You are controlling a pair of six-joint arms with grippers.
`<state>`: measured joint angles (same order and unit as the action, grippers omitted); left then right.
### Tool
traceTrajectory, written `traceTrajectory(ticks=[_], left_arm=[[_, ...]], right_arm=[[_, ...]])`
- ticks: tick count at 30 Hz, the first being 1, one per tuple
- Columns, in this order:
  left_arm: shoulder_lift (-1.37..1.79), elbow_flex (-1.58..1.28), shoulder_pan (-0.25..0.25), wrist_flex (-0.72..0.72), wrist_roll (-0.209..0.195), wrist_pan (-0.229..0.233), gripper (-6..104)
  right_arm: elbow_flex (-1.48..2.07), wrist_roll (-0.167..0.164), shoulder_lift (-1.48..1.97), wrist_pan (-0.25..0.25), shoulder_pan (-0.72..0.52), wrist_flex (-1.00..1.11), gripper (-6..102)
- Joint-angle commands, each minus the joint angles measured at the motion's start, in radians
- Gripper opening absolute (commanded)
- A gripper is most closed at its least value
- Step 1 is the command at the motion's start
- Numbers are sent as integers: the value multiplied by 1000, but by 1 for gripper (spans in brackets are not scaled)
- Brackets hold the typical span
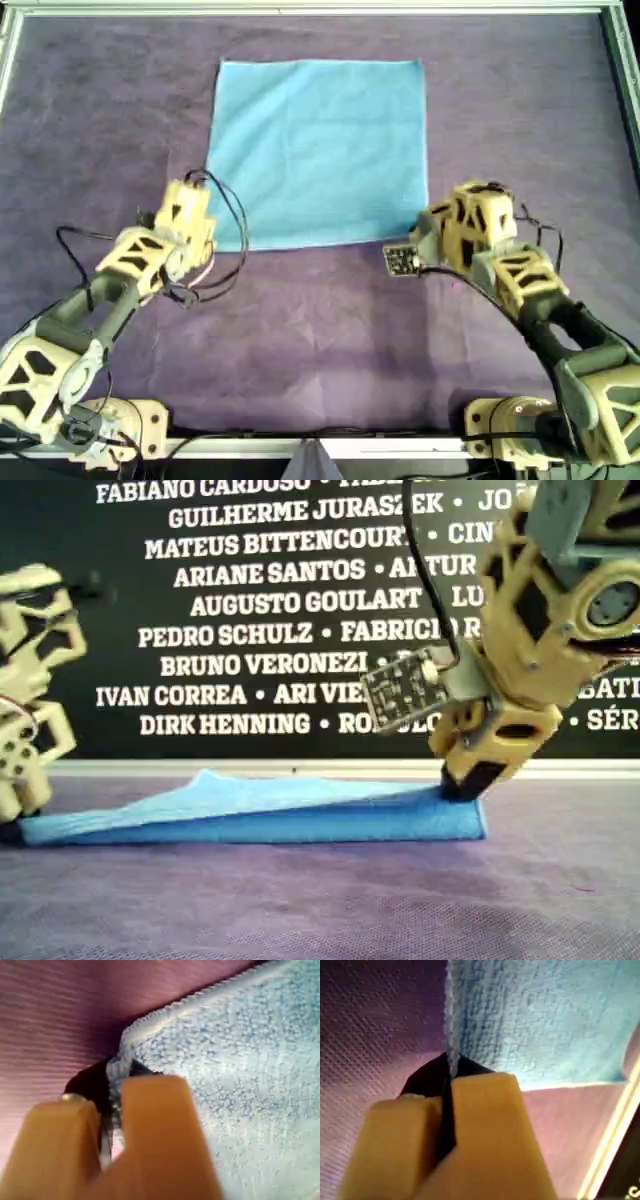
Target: Fold a cloth
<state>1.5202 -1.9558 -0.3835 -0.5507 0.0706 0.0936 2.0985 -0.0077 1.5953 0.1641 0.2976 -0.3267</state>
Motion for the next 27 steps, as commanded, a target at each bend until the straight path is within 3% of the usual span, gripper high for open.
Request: traceTrajectory(ticks=[1,13,20,27], left_arm=[[78,-2,-17,-2,-3,-3,2],[227,-133,-23,-2,-5,-3,2],[258,-186,-95,0,-5,-3,2],[245,-124,-83,23,11,15,3]], right_arm=[[-8,-8,71,-2,-14,21,-2],[129,-9,129,-3,-14,12,-2],[193,-9,241,-3,-12,14,-2],[143,-9,218,-3,-11,78,-2]])
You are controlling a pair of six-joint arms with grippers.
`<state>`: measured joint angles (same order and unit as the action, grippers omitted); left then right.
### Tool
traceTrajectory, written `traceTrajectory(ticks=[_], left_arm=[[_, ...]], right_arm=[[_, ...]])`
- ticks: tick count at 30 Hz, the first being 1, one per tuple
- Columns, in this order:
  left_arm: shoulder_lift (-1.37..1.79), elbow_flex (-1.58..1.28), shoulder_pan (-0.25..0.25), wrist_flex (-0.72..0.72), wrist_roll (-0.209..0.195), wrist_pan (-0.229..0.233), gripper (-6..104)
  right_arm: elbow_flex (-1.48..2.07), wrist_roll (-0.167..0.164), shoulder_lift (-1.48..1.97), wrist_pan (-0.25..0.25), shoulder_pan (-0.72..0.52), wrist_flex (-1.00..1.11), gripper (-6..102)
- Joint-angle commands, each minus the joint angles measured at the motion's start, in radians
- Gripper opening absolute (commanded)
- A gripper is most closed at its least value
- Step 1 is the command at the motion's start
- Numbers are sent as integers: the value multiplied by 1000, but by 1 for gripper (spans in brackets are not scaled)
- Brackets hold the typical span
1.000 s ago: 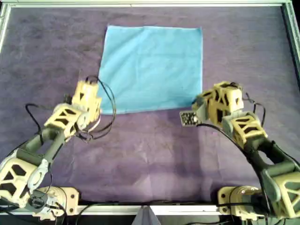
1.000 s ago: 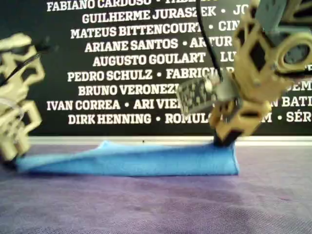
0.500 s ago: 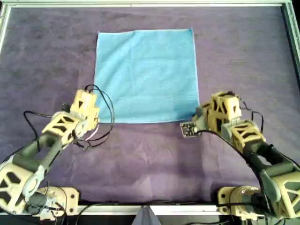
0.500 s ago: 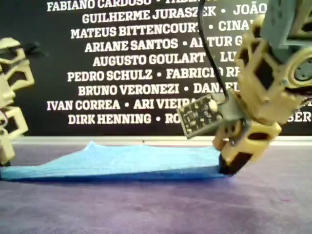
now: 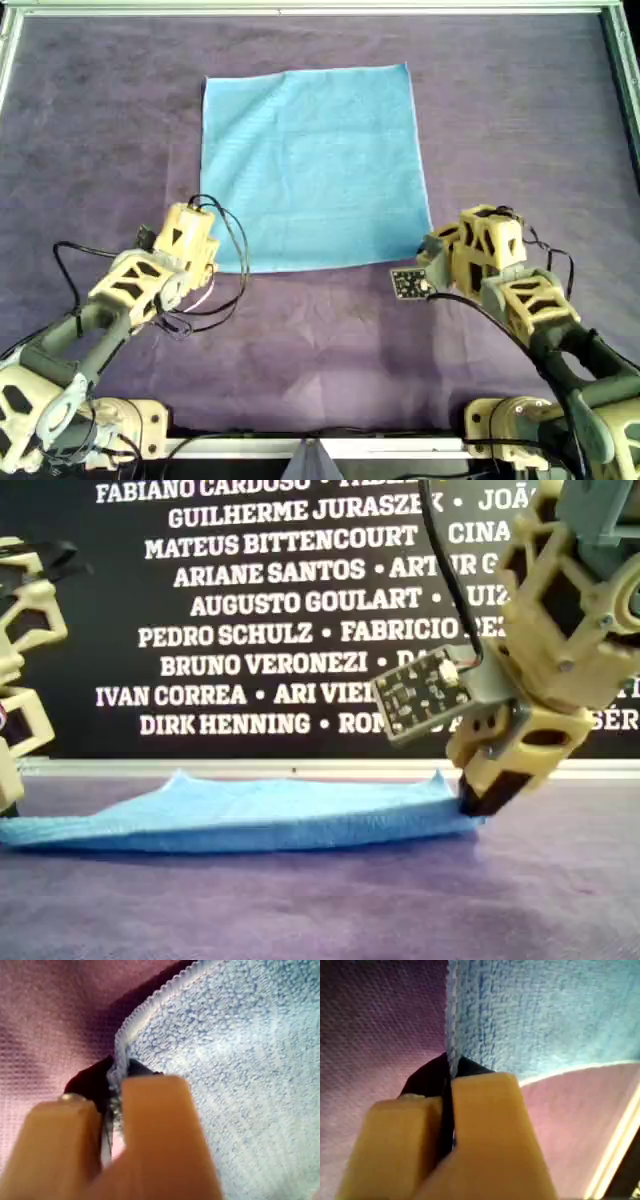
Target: Fold a cloth
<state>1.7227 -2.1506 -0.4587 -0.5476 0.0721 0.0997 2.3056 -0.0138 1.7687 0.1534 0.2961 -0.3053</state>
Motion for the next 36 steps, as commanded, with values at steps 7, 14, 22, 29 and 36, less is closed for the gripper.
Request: traceTrajectory(ticks=[7,14,22,29,36], left_arm=[[-44,287,63,161,11,11,3],[-296,540,163,235,11,11,3],[-603,960,201,238,11,-5,3],[-879,1368,212,238,11,9,3],[-1112,1704,276,238,11,9,2]], right_arm=[[-253,-3,-32,8,-14,158,-2],[-555,-3,-299,8,-54,213,-2],[-974,-3,-653,25,-95,281,-2],[-1287,-3,-887,25,-97,284,-2],[-1545,-3,-1063,21,-98,285,-2]])
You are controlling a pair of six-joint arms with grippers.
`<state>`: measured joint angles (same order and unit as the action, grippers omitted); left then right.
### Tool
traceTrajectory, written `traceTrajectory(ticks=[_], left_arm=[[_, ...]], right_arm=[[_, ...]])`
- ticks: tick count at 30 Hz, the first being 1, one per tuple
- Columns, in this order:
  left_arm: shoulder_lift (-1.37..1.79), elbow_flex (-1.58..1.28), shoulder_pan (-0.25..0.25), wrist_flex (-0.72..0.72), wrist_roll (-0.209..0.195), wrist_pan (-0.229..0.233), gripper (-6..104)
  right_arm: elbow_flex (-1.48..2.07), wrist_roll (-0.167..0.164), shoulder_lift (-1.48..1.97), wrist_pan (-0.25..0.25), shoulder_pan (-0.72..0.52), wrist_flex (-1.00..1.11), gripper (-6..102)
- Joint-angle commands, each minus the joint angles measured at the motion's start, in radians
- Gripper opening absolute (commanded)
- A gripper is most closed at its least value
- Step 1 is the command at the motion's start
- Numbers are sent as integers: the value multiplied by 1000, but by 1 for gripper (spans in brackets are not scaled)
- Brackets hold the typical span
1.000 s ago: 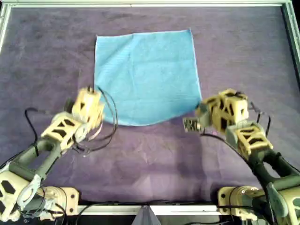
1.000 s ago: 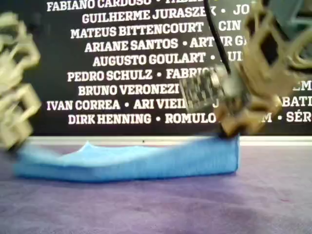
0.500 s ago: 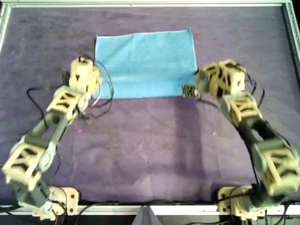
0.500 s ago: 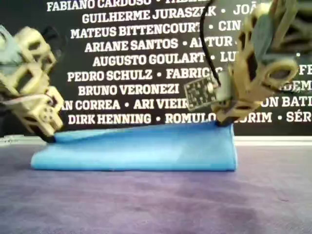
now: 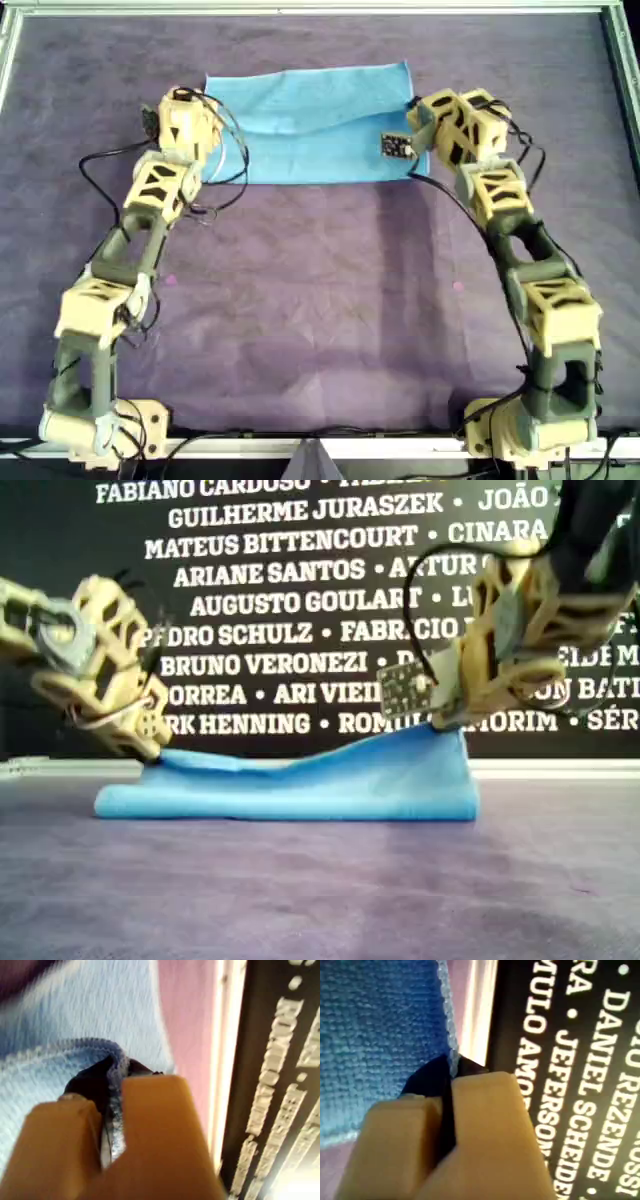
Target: Fold a cloth
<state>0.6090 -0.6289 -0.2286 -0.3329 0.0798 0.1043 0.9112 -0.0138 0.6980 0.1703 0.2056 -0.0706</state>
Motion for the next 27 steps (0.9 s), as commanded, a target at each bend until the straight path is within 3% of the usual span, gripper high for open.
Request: traceTrajectory(ticks=[1,9,13,15,19,23,27], left_arm=[[-21,225,51,23,3,5,2],[-176,423,41,23,3,-11,3],[-210,453,40,21,3,-14,9],[-221,453,40,21,3,-14,20],[-232,453,44,21,-6,-2,53],[-230,453,51,21,2,-2,82],[-224,453,52,21,2,3,97]], right_arm=[[-184,-3,-20,6,-8,51,-2],[-426,-3,-206,-8,-8,51,1],[-463,0,-242,-9,-18,51,20],[-460,-2,-244,-9,-20,49,32],[-463,-3,-242,-9,-29,49,47],[-463,-3,-233,-9,-32,49,50],[-465,-3,-216,-9,-29,49,50]])
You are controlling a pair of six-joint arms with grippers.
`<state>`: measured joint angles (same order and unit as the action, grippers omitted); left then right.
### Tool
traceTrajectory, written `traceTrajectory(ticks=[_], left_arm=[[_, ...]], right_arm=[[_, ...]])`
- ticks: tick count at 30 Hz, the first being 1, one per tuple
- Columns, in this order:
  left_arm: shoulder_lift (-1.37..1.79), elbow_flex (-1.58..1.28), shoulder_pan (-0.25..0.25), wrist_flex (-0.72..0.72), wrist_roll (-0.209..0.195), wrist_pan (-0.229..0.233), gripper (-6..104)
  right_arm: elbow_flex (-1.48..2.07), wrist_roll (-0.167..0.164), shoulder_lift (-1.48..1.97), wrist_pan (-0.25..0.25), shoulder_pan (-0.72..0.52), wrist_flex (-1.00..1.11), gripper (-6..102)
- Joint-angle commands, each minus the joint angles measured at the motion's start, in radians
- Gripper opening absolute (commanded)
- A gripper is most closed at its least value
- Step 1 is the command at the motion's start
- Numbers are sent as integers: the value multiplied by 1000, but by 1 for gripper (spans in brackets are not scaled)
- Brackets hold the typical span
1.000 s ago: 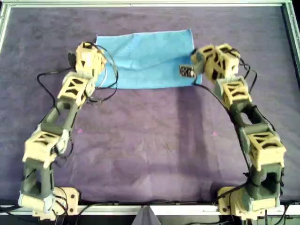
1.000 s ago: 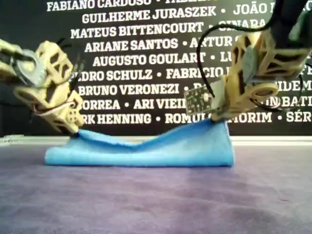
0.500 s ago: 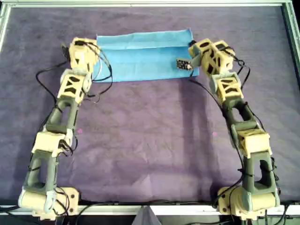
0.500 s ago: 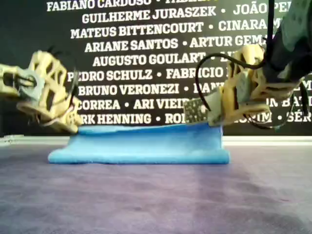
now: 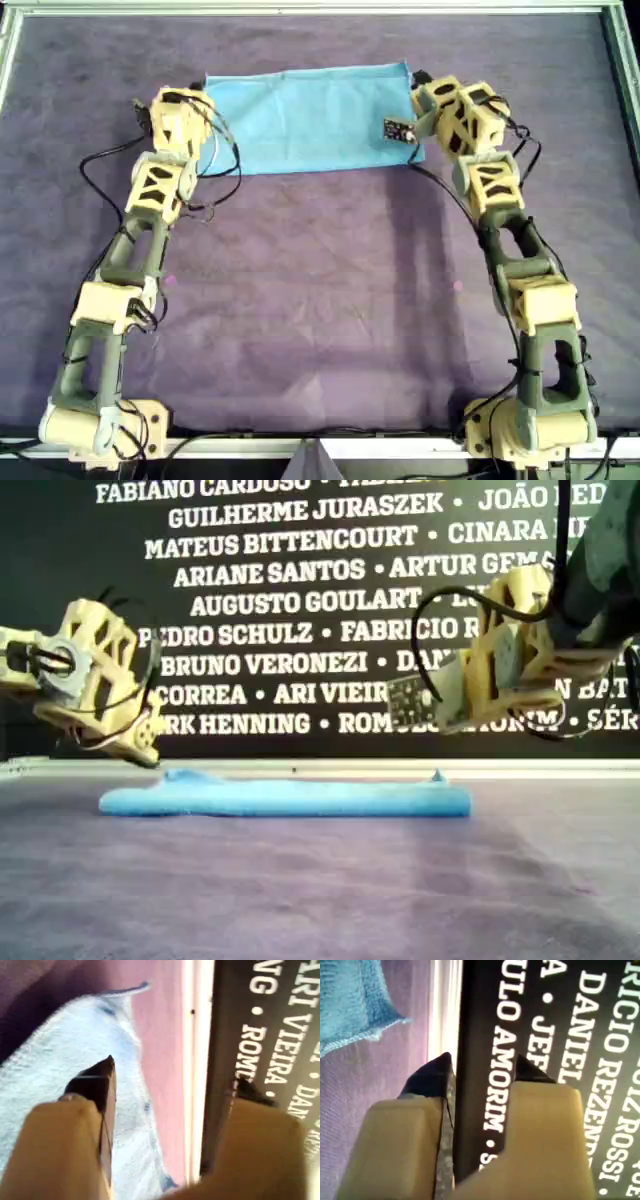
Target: Fold a cloth
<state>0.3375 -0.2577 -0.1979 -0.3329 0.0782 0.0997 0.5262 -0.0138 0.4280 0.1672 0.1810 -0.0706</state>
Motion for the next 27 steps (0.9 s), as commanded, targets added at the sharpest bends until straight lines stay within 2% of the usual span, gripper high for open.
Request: traceTrajectory(ticks=[1,5,8,11,16,20,22,27], left_arm=[[48,81,21,21,3,8,98],[60,66,21,-3,5,11,98],[109,75,23,-106,5,12,98],[314,64,14,-370,-5,11,98],[678,75,6,-925,-14,3,99],[902,67,8,-1253,-17,11,99],[1019,61,18,-1285,-32,11,98],[1331,-35,8,-1267,-121,11,98]], right_arm=[[-80,-3,57,2,-5,49,50],[-77,-3,71,11,-17,28,50],[-51,0,138,12,-29,-3,49],[-15,12,278,12,-60,-187,49],[101,14,723,12,-89,-753,50],[176,12,989,-3,-92,-1121,50],[198,12,1065,-3,-92,-1259,50],[245,14,1189,6,-92,-1514,50]])
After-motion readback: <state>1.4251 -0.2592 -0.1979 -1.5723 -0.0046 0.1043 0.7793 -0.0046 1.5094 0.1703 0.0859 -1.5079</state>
